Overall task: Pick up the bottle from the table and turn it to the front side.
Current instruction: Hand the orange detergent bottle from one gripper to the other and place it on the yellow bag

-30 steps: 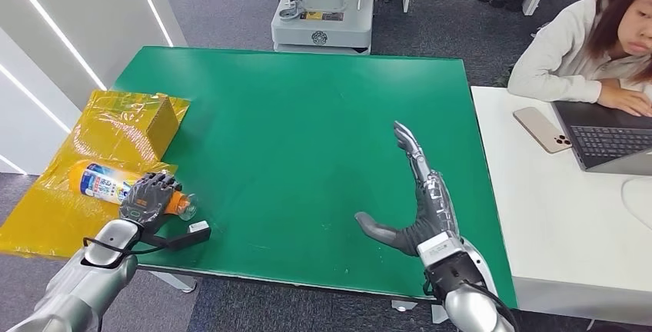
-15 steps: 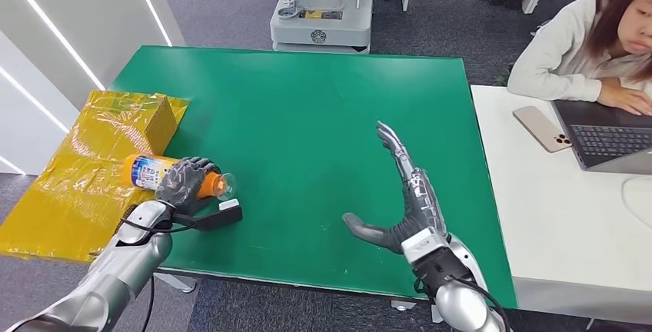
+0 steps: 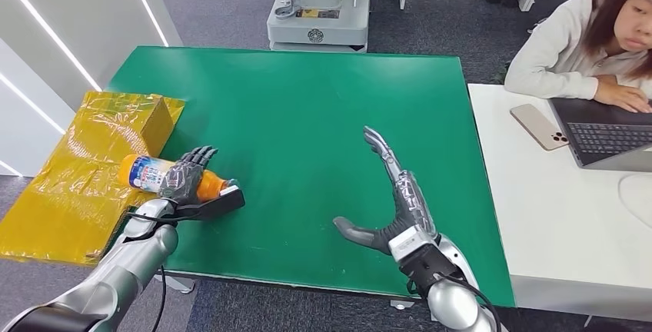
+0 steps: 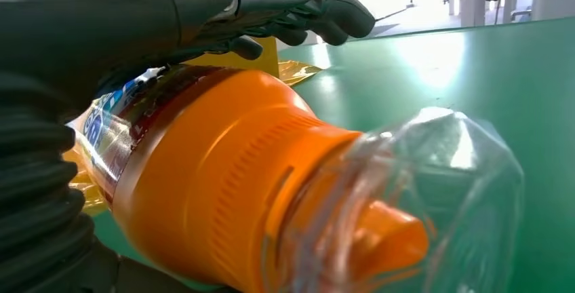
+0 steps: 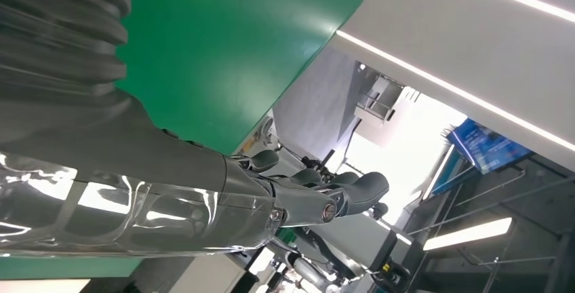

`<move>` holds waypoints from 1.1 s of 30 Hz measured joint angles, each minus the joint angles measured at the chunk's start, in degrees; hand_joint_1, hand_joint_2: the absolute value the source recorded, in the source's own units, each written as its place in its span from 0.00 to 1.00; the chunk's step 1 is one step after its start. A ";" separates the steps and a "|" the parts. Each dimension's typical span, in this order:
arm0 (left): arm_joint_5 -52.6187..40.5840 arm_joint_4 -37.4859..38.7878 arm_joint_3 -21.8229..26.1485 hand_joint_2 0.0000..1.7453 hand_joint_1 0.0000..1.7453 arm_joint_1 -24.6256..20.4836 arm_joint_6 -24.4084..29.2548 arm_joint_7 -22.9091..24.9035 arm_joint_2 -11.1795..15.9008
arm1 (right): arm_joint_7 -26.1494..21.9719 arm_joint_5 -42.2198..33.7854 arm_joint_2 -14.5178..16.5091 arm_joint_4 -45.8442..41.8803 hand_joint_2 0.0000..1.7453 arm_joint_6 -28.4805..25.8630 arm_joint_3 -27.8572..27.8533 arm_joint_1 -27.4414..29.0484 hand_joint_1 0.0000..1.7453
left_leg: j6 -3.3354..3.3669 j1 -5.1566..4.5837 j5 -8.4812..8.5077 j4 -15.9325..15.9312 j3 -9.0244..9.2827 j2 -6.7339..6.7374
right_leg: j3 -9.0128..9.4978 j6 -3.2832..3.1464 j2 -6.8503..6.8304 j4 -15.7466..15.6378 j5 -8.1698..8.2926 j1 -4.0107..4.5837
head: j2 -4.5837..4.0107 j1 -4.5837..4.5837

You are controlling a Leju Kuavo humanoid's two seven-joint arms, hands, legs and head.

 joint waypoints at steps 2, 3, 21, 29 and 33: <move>-0.02 0.39 0.12 1.00 0.00 -0.13 0.14 0.04 -0.01 | 0.00 -0.02 0.00 0.18 1.00 0.00 0.07 -0.01 0.00 | 0.00 0.00 0.00 0.00 0.01 0.01 | 0.00 0.00 0.01 0.00 0.00 0.00 | 0.00 0.00; -0.08 0.55 0.15 1.00 0.00 -0.17 0.21 0.09 -0.01 | 0.00 -0.03 0.00 0.25 1.00 0.00 0.09 -0.02 0.00 | 0.00 0.00 0.00 0.00 0.01 0.02 | 0.00 0.00 0.02 0.00 0.00 0.00 | 0.00 -0.01; 37.50 -19.04 6.65 1.00 0.00 12.68 -5.99 -19.14 -7.86 | -2.28 -3.67 0.03 2.63 1.00 -2.05 -0.08 3.16 0.00 | 0.06 -0.02 -0.09 0.01 -0.09 0.03 | -0.05 0.02 0.01 -0.15 -0.02 -0.01 | 0.02 0.01; 49.61 -42.14 0.74 1.00 0.00 21.10 1.77 -23.70 -10.74 | -5.11 -8.40 0.02 5.26 1.00 -7.18 -0.12 6.45 0.00 | 0.13 -0.01 -0.22 0.02 -0.13 0.02 | -0.06 0.08 -0.03 -0.21 -0.06 -0.01 | 0.01 0.00; 50.80 -46.43 -3.47 1.00 0.00 21.58 4.53 -23.85 -10.92 | -5.26 -8.70 0.02 5.45 1.00 -9.33 -0.35 8.22 0.00 | 0.13 0.00 -0.22 0.01 -0.12 0.03 | -0.06 0.07 -0.02 -0.20 -0.06 0.00 | 0.01 0.00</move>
